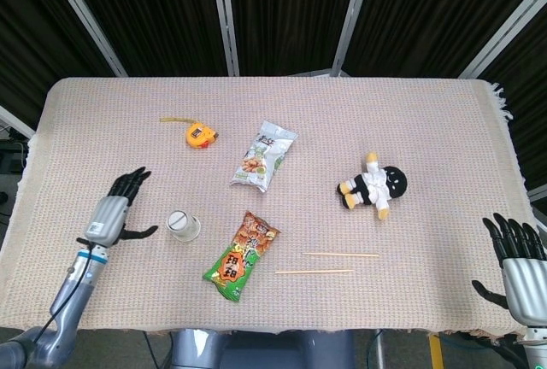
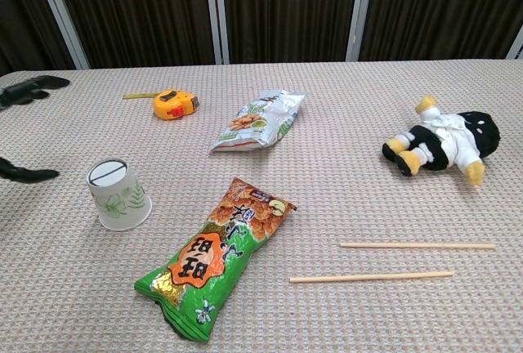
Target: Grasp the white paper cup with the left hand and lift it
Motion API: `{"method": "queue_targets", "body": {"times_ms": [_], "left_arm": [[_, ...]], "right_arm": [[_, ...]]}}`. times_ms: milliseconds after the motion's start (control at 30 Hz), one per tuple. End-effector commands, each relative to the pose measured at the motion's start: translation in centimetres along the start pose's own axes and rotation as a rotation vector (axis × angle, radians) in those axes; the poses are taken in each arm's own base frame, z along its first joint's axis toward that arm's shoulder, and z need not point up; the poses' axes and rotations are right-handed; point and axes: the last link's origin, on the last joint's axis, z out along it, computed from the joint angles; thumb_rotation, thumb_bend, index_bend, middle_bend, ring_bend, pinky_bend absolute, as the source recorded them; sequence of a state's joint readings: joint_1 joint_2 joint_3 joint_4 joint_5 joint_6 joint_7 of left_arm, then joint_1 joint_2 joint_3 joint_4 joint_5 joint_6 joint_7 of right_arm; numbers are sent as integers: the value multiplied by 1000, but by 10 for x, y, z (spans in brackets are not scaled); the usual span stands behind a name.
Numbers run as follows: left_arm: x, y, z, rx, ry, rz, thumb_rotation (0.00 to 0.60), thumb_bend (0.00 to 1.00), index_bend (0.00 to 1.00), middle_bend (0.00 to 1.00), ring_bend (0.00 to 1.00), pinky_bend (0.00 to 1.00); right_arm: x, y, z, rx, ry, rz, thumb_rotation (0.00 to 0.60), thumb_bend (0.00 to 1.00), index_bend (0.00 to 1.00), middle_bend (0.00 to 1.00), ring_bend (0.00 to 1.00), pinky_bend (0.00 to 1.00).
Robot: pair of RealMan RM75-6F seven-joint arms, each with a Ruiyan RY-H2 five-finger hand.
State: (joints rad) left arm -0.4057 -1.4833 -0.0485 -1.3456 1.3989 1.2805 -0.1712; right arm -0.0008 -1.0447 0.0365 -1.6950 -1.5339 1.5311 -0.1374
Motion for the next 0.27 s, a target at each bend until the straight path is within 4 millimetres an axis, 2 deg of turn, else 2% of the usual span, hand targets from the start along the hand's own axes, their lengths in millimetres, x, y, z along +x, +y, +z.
{"method": "queue_targets", "body": {"times_ms": [33,100,267], "left_arm": [[35,-28,-55,47,130,294,600,114,0,0,0,0],[44,-34,-69,76,132,397,600,113,0,0,0,0],[55,-40,-93,126,149,461,600,108,0,0,0,0]], "right_arm": [[0,-1,2,-3,9,-9,600,60,0,0,0,0],[-1,-1,2,-5,12,-15,600,60,0,0,0,0],[-1,-1,2,-11,13,-22,600,61,0,0,0,0]]}}
